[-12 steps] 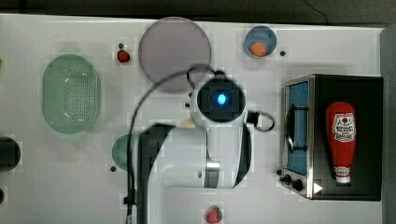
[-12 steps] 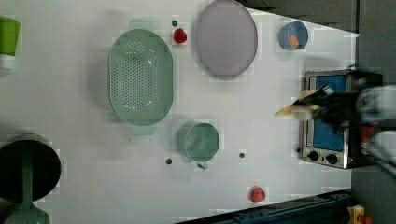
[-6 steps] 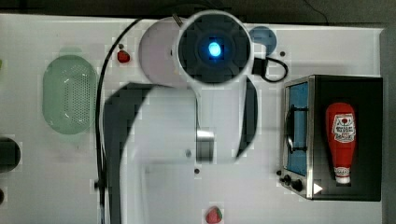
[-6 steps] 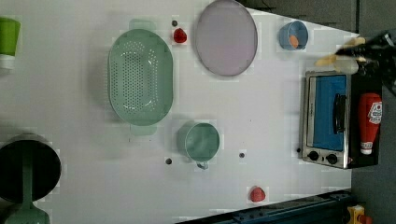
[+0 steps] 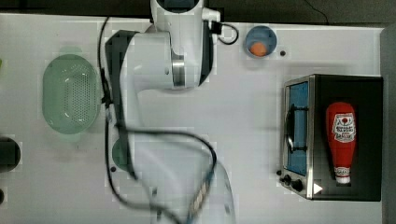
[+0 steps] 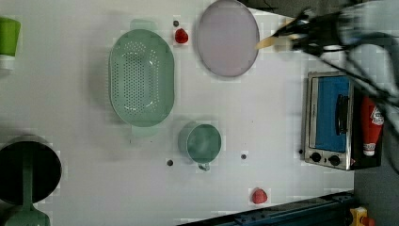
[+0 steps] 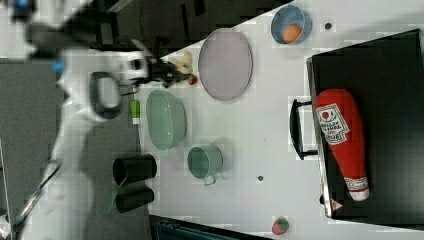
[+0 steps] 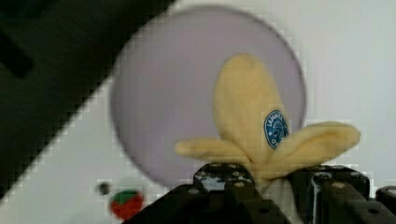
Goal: Pick banana from table and place on plate.
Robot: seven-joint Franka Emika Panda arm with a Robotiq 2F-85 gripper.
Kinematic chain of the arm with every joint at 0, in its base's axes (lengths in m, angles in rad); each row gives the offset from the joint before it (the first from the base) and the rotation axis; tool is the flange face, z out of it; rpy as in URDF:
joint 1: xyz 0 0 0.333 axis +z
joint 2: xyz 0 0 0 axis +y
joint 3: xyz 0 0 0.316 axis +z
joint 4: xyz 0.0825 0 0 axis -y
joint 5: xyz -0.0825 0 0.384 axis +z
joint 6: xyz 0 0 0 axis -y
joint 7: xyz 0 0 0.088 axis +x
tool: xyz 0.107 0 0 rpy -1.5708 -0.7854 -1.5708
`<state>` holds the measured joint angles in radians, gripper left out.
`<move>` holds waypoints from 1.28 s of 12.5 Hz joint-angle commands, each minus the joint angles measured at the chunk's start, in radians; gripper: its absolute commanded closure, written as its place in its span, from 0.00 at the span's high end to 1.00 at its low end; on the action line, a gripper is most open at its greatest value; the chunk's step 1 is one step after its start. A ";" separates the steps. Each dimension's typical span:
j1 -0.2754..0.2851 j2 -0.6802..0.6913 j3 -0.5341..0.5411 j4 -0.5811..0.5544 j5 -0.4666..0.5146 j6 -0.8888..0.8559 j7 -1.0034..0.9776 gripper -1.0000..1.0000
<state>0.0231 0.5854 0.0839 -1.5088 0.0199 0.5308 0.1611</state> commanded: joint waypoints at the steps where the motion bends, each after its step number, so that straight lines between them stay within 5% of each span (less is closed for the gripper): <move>1: 0.010 0.102 -0.023 0.087 -0.007 0.056 0.023 0.27; 4: 0.013 0.173 -0.023 0.113 -0.007 0.134 0.023 0.32; 10: 0.023 0.207 -0.011 0.118 -0.006 0.211 0.023 0.99; 16: 0.001 0.042 -0.018 0.059 -0.006 0.050 0.023 1.00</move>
<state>0.0416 0.7095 0.0913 -1.4619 0.0260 0.5903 0.1663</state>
